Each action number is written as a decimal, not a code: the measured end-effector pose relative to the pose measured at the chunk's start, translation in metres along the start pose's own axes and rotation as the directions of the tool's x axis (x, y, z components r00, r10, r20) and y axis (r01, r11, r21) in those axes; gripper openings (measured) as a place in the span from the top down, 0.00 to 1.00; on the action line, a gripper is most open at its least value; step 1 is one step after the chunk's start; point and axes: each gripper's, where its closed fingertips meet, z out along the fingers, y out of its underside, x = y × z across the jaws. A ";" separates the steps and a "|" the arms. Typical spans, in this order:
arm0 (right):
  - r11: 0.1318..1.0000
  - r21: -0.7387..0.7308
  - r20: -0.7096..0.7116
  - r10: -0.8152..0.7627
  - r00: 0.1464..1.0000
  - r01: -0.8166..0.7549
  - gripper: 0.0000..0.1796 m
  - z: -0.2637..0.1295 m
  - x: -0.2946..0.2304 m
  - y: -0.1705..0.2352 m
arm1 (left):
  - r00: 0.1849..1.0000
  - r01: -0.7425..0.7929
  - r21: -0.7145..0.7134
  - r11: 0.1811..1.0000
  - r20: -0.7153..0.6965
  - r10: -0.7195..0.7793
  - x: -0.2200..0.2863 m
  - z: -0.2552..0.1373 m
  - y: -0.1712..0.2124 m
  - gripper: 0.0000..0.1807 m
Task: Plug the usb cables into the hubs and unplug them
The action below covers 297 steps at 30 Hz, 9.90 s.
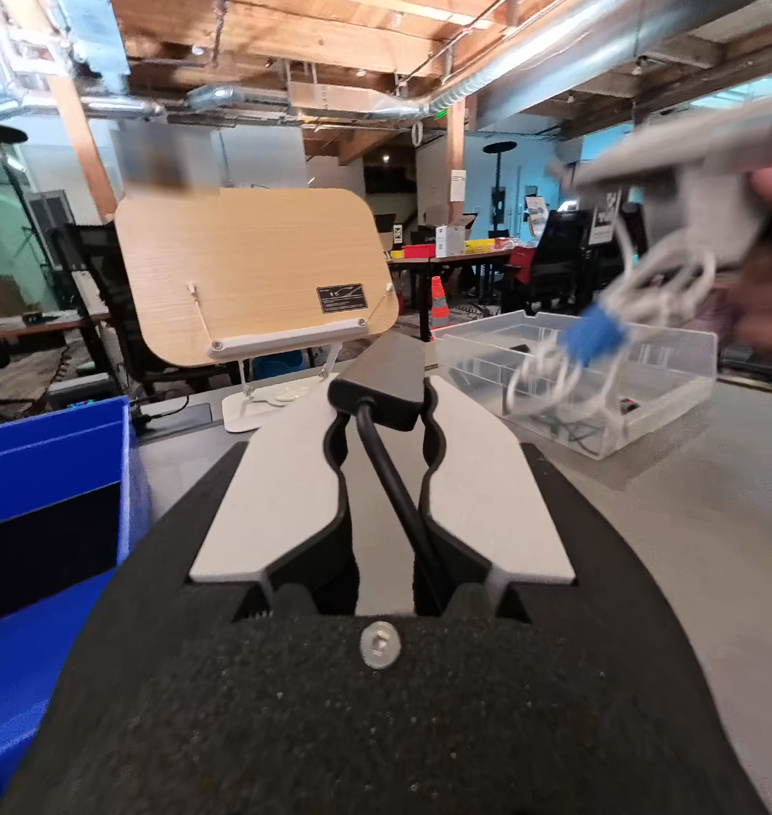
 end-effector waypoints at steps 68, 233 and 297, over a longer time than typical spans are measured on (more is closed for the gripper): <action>0.935 -0.234 -0.066 -0.288 0.955 0.266 0.83 -0.078 0.160 -0.081 | 0.626 0.678 -0.079 0.731 -0.459 -0.630 -0.004 -0.015 -0.011 0.61; 0.990 -0.135 -0.853 -0.135 0.505 0.036 0.67 -0.171 0.127 0.121 | 0.965 0.086 -0.468 0.879 -0.181 -0.191 0.110 0.065 0.096 0.63; 0.921 -0.388 -0.126 -0.093 0.988 0.037 0.62 0.161 -0.179 0.225 | 0.825 0.451 -0.505 0.736 0.551 -0.128 -0.244 -0.205 0.113 0.95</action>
